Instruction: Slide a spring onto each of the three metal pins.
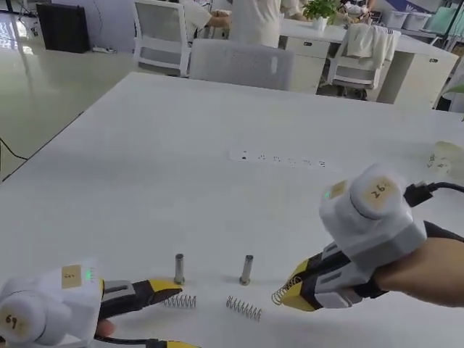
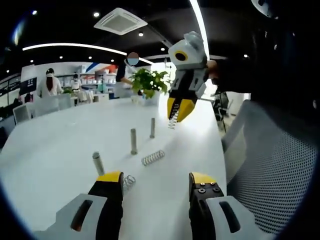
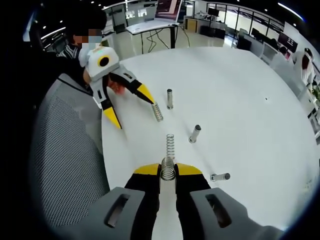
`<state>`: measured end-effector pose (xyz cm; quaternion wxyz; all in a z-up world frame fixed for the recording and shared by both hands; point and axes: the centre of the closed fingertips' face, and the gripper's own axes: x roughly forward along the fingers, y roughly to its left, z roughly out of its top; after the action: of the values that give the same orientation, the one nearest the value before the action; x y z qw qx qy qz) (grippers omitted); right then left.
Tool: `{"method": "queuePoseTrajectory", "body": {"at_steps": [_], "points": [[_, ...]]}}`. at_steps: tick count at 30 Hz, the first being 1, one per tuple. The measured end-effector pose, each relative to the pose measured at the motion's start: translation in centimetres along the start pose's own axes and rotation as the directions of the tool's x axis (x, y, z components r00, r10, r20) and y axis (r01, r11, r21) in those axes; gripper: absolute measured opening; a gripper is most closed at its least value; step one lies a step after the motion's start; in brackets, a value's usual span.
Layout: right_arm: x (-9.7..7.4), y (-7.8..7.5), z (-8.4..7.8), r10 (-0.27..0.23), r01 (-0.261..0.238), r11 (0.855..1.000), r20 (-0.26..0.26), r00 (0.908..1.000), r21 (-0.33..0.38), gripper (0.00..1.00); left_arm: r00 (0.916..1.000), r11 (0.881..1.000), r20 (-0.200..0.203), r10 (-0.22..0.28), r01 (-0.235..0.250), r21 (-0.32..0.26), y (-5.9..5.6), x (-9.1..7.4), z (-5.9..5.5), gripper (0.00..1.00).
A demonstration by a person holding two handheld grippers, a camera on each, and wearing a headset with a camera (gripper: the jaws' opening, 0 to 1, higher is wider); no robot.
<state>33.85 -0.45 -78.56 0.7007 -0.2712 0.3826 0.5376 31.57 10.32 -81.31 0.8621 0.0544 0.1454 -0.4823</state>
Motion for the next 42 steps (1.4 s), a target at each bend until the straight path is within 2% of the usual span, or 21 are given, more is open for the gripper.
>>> {"method": "queuePoseTrajectory", "body": {"at_steps": [13, 28, 33, 38, 42], "points": [[-1.8, -1.9, -1.0, -0.035, 0.036, 0.999, -0.034, 0.9988, 0.004, 0.08, 0.9979, 0.998, 0.009, 0.064, -0.064, -0.021, 1.3, -1.1, -0.5, 0.53], [-4.8, -5.7, -1.0, -0.104, 0.104, 0.995, -0.081, 0.9912, -0.010, 0.08, 0.9940, 0.994, 0.026, 0.107, -0.106, -0.026, 2.3, -1.5, -0.2, 0.63], [-4.8, -6.6, -1.3, -0.120, 0.116, 0.993, -0.124, 0.9850, -0.036, 0.08, 0.9929, 0.993, 0.028, 0.116, -0.115, -0.030, 2.4, -1.5, -0.1, 0.66], [-4.1, -7.4, -1.5, -0.113, 0.106, 0.993, -0.172, 0.9787, -0.050, 0.08, 0.9913, 0.991, 0.032, 0.128, -0.127, -0.035, 2.6, -1.6, -0.1, 0.69], [-3.4, -7.4, -1.7, -0.097, 0.087, 0.994, -0.198, 0.9753, -0.059, 0.08, 0.9909, 0.991, 0.032, 0.131, -0.130, -0.036, 2.6, -1.7, -0.2, 0.70]]}}
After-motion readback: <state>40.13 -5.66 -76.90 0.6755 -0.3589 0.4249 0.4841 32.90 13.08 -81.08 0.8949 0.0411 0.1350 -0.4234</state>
